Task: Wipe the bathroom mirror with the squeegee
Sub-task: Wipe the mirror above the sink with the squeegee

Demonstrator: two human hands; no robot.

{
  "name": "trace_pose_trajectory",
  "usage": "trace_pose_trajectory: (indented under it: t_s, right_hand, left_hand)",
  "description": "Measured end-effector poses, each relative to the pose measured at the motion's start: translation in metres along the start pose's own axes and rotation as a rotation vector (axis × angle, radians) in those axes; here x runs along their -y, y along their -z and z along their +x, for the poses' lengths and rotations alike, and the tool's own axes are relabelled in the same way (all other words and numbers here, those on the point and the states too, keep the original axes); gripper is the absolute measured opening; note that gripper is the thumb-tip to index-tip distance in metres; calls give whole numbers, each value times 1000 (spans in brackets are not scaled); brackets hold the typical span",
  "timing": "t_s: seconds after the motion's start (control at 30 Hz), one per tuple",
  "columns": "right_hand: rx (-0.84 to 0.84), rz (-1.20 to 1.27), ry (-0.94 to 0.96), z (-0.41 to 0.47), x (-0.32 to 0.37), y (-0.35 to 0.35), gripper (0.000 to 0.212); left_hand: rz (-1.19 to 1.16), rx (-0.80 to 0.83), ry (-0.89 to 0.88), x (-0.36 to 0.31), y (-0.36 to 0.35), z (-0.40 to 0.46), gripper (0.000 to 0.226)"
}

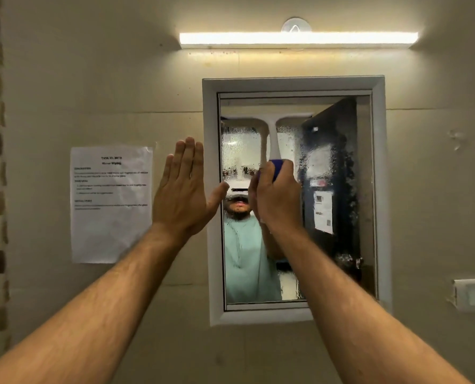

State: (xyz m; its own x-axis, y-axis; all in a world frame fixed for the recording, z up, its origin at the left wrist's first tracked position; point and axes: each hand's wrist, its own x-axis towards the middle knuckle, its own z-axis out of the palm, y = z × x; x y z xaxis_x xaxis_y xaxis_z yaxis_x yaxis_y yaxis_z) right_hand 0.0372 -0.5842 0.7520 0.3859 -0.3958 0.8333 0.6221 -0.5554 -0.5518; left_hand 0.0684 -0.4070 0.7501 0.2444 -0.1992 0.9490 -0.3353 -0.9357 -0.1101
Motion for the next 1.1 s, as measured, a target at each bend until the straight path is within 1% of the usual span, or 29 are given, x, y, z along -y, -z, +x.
trace_pose_trajectory:
  t_s: [0.13,0.23,0.37,0.47,0.6,0.7,0.8,0.9,1.0,1.1]
  right_hand:
    - [-23,55,7,15,17,1,29]
    - [8,154,-15,31,30,1,27]
    - [-13,-23,40,19,10,2,30]
    - [3,-68,25,-1,-9,3,27]
    - [8,-46,32,-8,-4,5,28]
    - [-13,41,52,11,19,6,30]
    - [28,121,21,26,33,6,27]
    - [46,79,17,21,25,6,29]
    - [35,-8,19,4,2,5,29]
    - [46,-35,17,-12,-16,6,31]
  left_hand:
    - [18,22,23,6,0,-2,93]
    - [19,5,43,9,2,0,94]
    - [25,11,41,10,2,-3,93]
    - [40,27,29,8,-1,-7,93]
    - [42,29,24,5,-1,-6,94]
    - [41,28,26,3,-2,-3,93]
    - [31,19,36,2,-1,-3,93]
    - [29,13,37,2,-2,-6,93]
    - [40,31,44,3,-4,-11,93]
    - [49,42,56,4,-5,-14,95]
